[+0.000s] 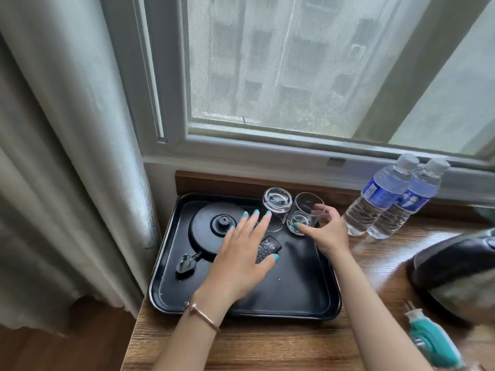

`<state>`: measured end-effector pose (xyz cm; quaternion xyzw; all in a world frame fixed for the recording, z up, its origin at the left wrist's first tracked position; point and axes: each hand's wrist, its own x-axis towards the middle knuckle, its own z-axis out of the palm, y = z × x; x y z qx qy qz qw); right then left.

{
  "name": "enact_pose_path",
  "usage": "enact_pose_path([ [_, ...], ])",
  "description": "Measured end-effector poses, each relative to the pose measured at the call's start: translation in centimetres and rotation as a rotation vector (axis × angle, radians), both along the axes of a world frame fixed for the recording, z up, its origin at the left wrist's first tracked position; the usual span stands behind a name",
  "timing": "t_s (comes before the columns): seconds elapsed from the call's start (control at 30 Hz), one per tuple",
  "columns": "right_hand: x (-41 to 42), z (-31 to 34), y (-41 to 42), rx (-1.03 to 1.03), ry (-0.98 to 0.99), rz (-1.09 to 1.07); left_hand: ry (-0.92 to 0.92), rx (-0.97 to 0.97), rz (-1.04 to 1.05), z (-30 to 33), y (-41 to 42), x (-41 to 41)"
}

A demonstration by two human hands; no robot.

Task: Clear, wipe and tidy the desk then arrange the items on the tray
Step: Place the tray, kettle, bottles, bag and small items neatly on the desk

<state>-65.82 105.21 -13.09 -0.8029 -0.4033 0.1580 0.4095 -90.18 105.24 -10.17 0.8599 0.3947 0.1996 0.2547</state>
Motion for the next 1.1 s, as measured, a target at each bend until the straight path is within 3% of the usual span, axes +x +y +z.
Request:
enact_pose_path([
  [0.1, 0.1, 0.8, -0.7, 0.004, -0.003, -0.032, -0.013, -0.008, 0.004, 1.0, 0.2, 0.0],
  [0.27, 0.0, 4.1, -3.4, 0.19, 0.112, -0.03, -0.086, -0.006, 0.011, 2.6, 0.7, 0.3],
  [0.6, -3.6, 13.5, -10.7, 0.382, 0.126, 0.166, -0.454, -0.094, -0.151, 11.8, -0.8, 3.6],
  [0.87, -4.7, 16.2, -14.3, 0.379, 0.193, 0.27, -0.435, -0.048, -0.301, 15.3, -2.9, 3.6],
  [0.97, -4.7, 16.6, -14.5, 0.476, 0.297, 0.273, -0.6, -0.044, -0.197, 16.3, -3.7, 4.2],
  [1.1, -4.6, 16.9, -14.9, 0.559, 0.394, 0.29, -0.835, -0.222, -0.085, 17.3, -4.2, 5.0],
])
